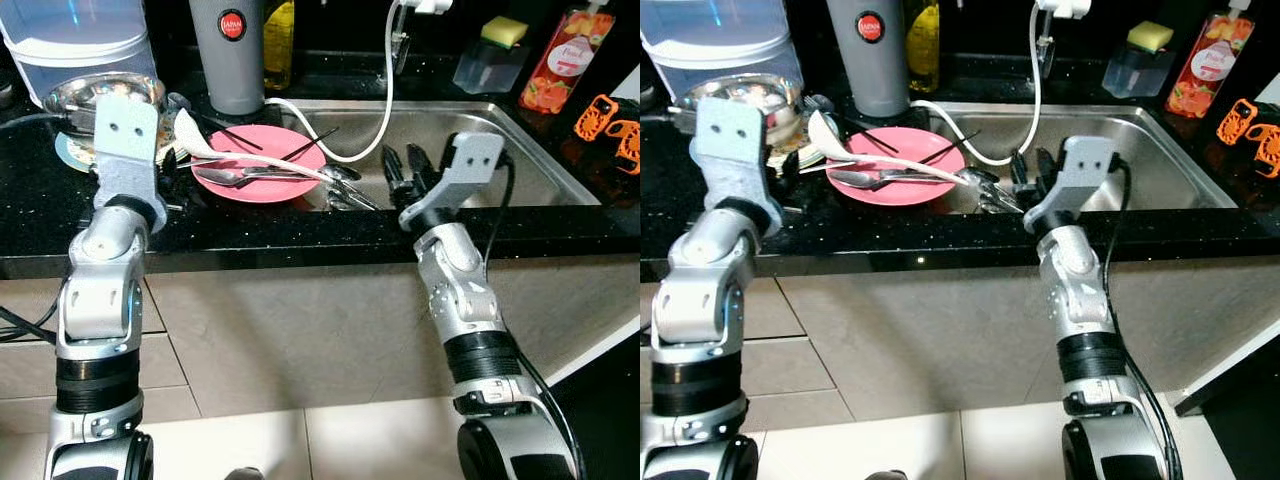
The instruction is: Kitchen organization
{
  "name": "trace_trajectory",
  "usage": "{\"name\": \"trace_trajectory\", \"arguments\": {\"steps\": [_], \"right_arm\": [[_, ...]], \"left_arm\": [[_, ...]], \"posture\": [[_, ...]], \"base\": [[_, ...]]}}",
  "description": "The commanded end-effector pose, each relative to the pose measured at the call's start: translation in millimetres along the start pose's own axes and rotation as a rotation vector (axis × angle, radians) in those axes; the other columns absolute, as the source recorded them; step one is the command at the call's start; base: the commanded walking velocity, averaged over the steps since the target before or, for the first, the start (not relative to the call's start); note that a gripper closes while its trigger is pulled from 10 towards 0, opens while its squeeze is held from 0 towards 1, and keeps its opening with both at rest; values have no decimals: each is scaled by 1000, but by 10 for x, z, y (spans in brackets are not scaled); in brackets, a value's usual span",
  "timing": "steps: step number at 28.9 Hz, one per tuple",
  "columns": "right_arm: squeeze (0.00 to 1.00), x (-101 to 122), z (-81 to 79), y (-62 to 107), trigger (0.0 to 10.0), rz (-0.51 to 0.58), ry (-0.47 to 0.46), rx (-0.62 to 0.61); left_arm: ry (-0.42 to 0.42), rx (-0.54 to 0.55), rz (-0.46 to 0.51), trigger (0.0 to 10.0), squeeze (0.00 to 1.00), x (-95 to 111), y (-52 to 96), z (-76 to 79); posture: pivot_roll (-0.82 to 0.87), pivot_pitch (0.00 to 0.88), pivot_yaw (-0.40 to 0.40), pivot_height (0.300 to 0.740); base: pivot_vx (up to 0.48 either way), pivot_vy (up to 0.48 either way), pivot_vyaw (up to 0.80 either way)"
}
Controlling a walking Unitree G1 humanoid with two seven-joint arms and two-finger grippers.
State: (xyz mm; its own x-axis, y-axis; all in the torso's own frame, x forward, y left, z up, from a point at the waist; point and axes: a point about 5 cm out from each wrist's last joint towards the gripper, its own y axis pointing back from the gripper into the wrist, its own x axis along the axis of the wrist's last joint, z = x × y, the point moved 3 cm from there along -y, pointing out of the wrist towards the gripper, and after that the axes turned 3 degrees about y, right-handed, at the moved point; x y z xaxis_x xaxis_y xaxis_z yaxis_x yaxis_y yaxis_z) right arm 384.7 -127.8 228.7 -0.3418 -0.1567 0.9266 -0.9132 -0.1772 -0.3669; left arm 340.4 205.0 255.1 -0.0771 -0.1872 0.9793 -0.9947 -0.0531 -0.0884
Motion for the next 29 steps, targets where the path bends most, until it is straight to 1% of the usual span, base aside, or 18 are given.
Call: {"name": "trace_trajectory", "arguments": {"steps": [1,4,6,7,9,10,11,13,14,15,17,20,22,23,24,26,28,29], "right_arm": [[0,4,15,2,10000,-6,8,-3],[0,1,-4,27,10000,-6,14,1],[0,74,-17,40,10000,23,63,-39],[0,74,-17,40,10000,23,63,-39],[0,114,-21,65,10000,29,79,-62],[0,117,-19,83,10000,24,77,-65],[0,121,-27,109,10000,16,74,-70],[0,127,-15,124,10000,9,73,-74],[0,134,-34,142,10000,7,71,-72],[0,134,-34,142,10000,7,71,-72],[0,146,-45,171,10000,1,73,-76],[0,128,-5,204,10000,-19,79,-103],[0,116,1,216,10000,-30,86,-100],[0,94,15,242,10000,-55,109,-92],[0,94,15,242,10000,-55,109,-92],[0,56,50,282,10000,-85,109,-100],[0,1,95,329,10000,-118,85,-130],[0,-53,127,372,10000,-149,53,-160]], "left_arm": [[-10,-3,-24,10000,0,-49,2,-22],[-12,1,-44,10000,0,-77,0,-16],[19,-42,-59,10000,0,-129,-66,155],[19,-42,-59,10000,0,-129,-66,155],[112,-101,-72,10000,0,-141,-70,292],[140,-118,-74,10000,0,-142,-60,325],[161,-137,-76,10000,0,-148,-47,349],[169,-147,-76,10000,0,-148,-44,376],[128,-142,-81,10000,0,-170,-38,384],[128,-142,-81,10000,0,-170,-38,384],[72,-138,-61,10000,0,-167,-30,395],[74,-166,-29,10000,0,-116,-43,397],[72,-157,-23,10000,0,-112,-61,381],[24,-121,-22,10000,0,-133,-99,345],[24,-121,-22,10000,0,-133,-99,345],[-21,-77,-41,10000,0,-204,-122,298],[-30,-35,-61,10000,0,-263,-126,235],[-44,0,-67,10000,0,-282,-123,177]], "posture": [[253,4,-48,740],[250,1,-38,740],[223,0,-22,740],[223,0,-22,740],[214,0,-21,740],[213,0,-20,740],[212,0,-19,740],[208,0,-17,740],[202,0,-11,740],[202,0,-11,740],[195,0,-7,740],[180,0,-6,740],[160,0,-10,740],[149,0,-10,740],[149,0,-10,740],[138,0,-17,740],[135,1,-19,740],[134,3,-22,740]], "base": [[0,0,0],[0,0,0],[0,0,0],[0,0,0],[0,0,0],[0,0,0],[0,0,0],[0,0,0],[0,0,0],[0,0,0],[0,0,0],[0,0,0],[0,0,0],[0,0,0],[0,0,0],[0,0,0],[0,0,0],[0,0,0]]}}
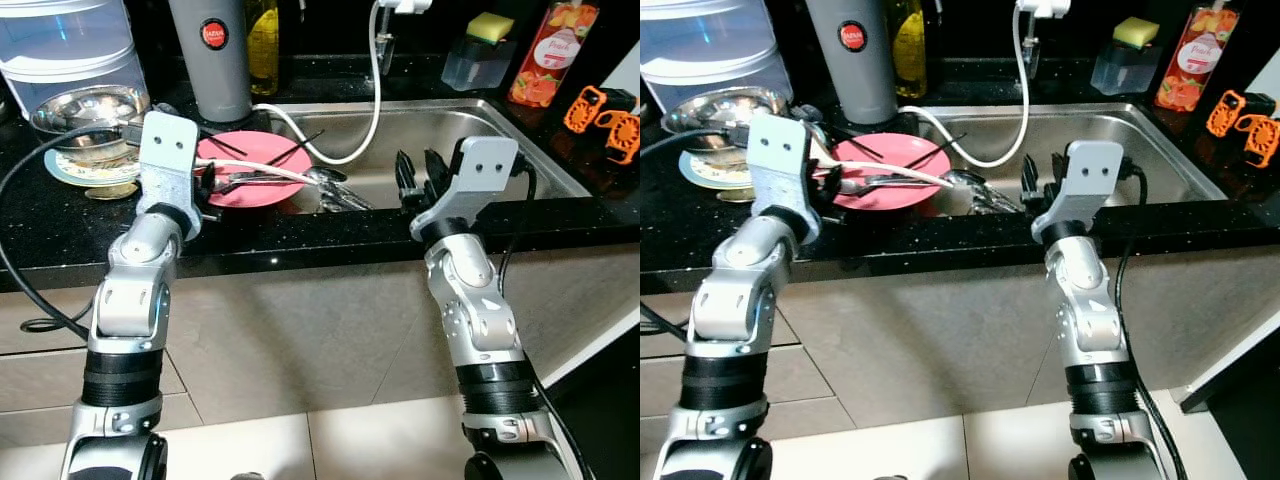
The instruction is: Kitchen organization
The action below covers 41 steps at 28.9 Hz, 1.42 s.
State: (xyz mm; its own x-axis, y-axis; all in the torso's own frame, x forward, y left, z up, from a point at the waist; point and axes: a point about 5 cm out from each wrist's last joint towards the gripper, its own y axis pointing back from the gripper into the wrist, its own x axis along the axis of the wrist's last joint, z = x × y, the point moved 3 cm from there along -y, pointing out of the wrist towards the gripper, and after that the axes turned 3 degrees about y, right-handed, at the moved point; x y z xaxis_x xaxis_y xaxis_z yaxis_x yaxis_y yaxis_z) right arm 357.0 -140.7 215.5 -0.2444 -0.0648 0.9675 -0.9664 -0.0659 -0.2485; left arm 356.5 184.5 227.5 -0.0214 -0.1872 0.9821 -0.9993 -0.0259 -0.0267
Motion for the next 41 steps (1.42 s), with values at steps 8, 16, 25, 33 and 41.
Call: {"name": "trace_trajectory", "arguments": {"steps": [8,16,25,33,41], "right_arm": [[0,-93,6,59,10000,-56,-27,-6],[0,-62,-29,48,10000,-43,-63,18],[0,-53,-98,5,10000,-37,-69,35],[0,-55,-87,-2,10000,-39,-66,36],[0,-51,-72,-10,10000,-37,-62,33]], "left_arm": [[-69,89,-13,10000,0,-55,-7,-204],[-89,60,34,10000,0,0,-4,-163],[-173,118,-31,10000,0,-108,-40,-276],[-83,174,-94,10000,86,-234,-57,-381],[20,200,-94,10000,1000,-211,-117,-384]], "posture": [[137,1,-30,740],[148,0,-34,740],[161,0,-33,740],[154,0,-32,740],[148,0,-26,740]], "base": [[0,0,0],[0,0,0],[0,0,0],[0,0,0],[0,0,0]]}}
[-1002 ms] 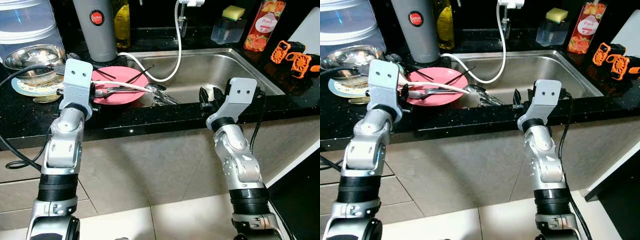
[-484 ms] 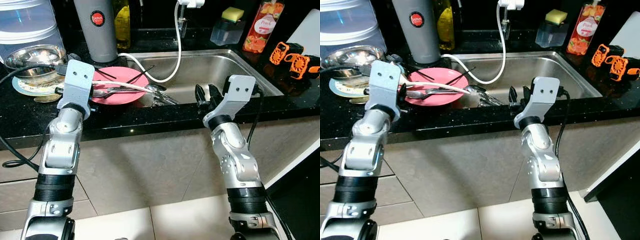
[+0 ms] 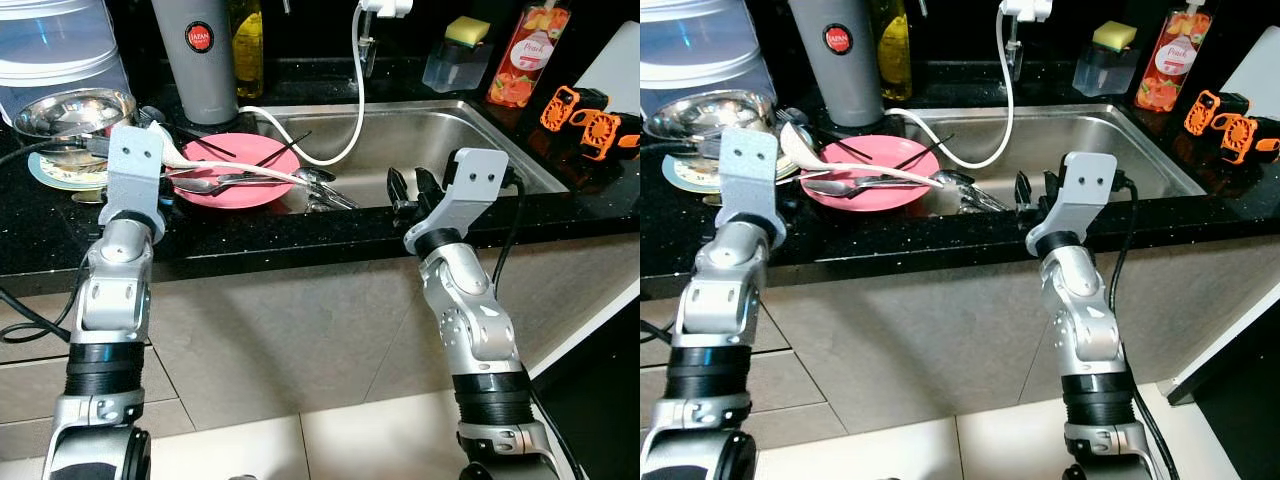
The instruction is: Kitchen organization
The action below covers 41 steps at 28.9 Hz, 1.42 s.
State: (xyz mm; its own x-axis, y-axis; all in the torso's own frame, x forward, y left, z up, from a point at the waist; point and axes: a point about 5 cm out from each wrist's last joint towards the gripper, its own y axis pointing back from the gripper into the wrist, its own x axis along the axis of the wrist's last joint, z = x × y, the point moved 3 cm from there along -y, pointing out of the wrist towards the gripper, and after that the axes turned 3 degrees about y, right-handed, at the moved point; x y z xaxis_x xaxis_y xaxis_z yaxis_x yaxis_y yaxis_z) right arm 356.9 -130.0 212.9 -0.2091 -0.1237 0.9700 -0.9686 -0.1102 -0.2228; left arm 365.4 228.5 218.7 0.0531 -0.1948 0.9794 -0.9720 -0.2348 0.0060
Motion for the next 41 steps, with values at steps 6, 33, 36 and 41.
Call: {"name": "trace_trajectory", "arguments": {"steps": [6,33,36,41], "right_arm": [[0,-15,51,0,10000,-5,2,-14],[0,-25,32,50,10000,-19,0,-13],[0,-38,38,69,10000,-24,-3,-19],[0,-36,36,71,10000,-24,-4,-20]], "left_arm": [[163,13,-136,10000,475,-209,-33,48],[920,93,-312,10000,0,-350,-356,101],[971,152,-328,10000,0,-390,-401,-8],[1002,186,-330,10000,0,-411,-421,-80]], "posture": [[142,0,-19,740],[126,9,-27,740],[125,15,-24,740],[127,21,-24,740]], "base": [[0,0,0],[0,0,0],[0,0,0],[0,0,0]]}}
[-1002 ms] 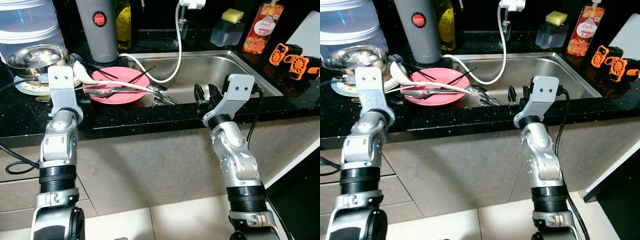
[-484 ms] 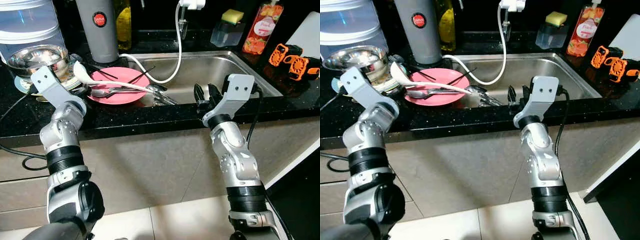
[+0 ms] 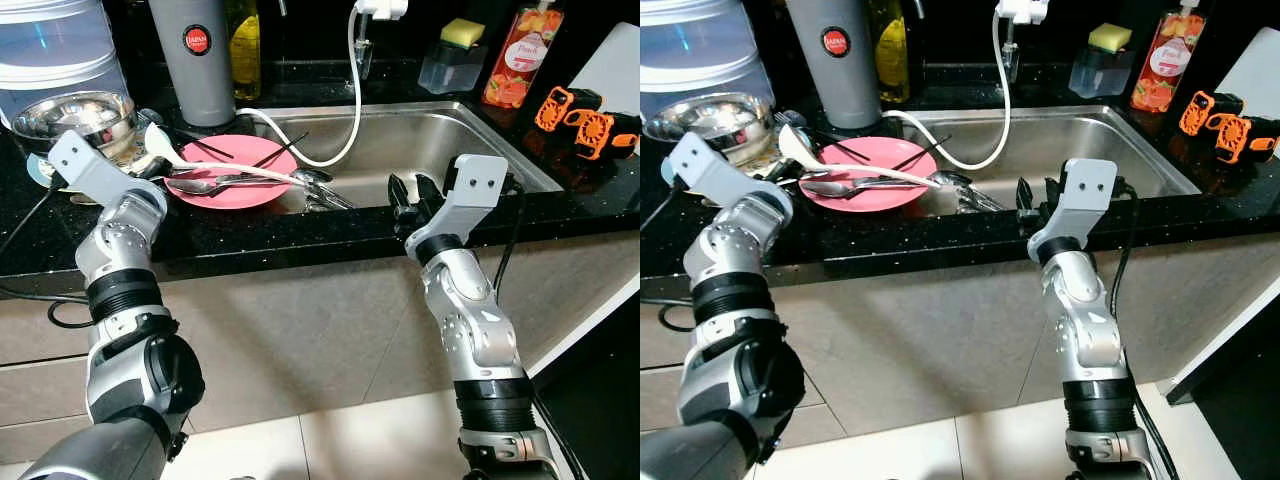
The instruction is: Kitchen organization
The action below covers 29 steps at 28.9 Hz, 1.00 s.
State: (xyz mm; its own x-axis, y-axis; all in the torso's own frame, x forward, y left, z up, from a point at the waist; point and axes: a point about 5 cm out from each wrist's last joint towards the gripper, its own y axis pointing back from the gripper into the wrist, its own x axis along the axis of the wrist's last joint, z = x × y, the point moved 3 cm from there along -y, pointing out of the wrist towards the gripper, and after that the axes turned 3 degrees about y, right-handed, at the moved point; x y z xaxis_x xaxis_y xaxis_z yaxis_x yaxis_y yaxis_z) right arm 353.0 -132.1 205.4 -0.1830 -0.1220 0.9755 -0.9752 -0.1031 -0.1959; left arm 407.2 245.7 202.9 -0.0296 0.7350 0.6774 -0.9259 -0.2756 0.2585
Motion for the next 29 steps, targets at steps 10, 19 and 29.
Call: {"name": "trace_trajectory", "arguments": {"steps": [10,19,29], "right_arm": [[0,25,11,33,10000,-3,-5,-12],[0,26,15,39,10000,-4,-5,-14],[0,35,10,37,10000,-4,-6,-14]], "left_arm": [[75,142,-11,6980,0,78,-94,-392],[95,172,-6,1294,0,108,-120,-483],[83,181,-34,275,0,28,-145,-509]], "posture": [[125,33,-27,740],[120,37,-26,740],[119,33,-26,740]], "base": [[0,0,0],[0,0,0],[0,0,0]]}}
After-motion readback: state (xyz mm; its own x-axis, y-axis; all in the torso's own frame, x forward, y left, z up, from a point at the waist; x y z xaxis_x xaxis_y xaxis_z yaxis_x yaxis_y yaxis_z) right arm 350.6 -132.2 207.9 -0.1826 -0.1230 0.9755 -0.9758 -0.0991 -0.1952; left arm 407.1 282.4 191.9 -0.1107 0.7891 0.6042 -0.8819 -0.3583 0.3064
